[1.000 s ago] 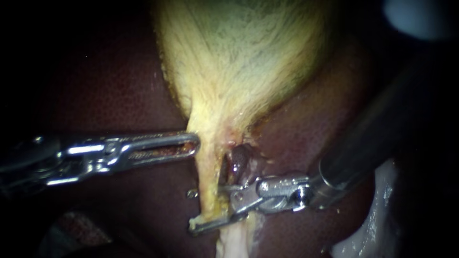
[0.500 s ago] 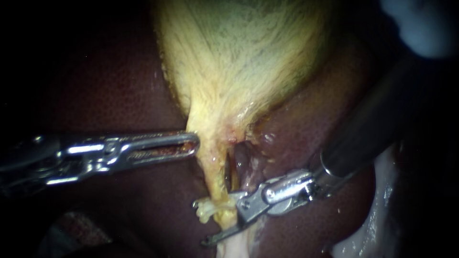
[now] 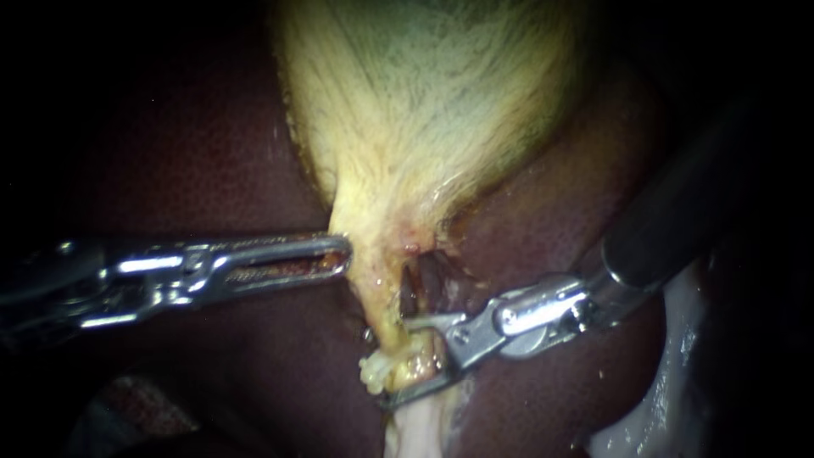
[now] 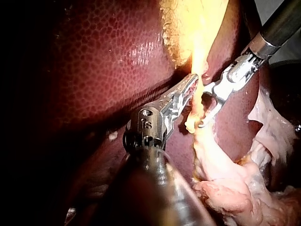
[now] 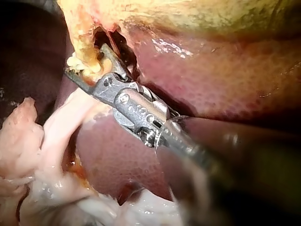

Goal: Going back second clip left tube

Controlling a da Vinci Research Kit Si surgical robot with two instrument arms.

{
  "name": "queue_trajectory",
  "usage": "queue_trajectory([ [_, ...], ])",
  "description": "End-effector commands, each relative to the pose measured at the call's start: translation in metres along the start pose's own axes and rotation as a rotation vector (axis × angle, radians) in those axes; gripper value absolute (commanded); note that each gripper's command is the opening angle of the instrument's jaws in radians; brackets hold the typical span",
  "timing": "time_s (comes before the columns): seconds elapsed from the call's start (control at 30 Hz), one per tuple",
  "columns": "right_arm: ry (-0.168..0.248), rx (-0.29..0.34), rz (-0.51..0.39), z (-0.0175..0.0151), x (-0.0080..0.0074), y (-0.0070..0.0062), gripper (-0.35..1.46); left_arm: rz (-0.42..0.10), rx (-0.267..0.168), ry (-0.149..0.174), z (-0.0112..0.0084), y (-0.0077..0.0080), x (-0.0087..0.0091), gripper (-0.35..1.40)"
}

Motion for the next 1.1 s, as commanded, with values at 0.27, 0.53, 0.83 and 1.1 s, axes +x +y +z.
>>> queue_trajectory([
  [0.27, 0.003, -0.001, 0.01, -0.0031, 0.0001, -0.0009, 0.6, 0.0, 0.0, 0.0, -0.0001, 0.0, 0.0, -0.35],
  [0.53, 0.007, 0.018, 0.011, -0.0064, 0.0006, -0.0024, 0.6, 0.001, 0.0, 0.0, -0.0001, 0.0001, 0.0001, -0.35],
  [0.83, 0.009, 0.029, -0.057, -0.0104, 0.0021, -0.0025, 0.6, 0.001, 0.0, 0.0, -0.0001, 0.0001, 0.0001, -0.35],
  [1.1, 0.004, 0.0, -0.119, -0.0131, 0.0036, -0.0023, 0.6, 0.002, 0.0, 0.0, 0.0002, 0.0003, 0.0003, -0.35],
])
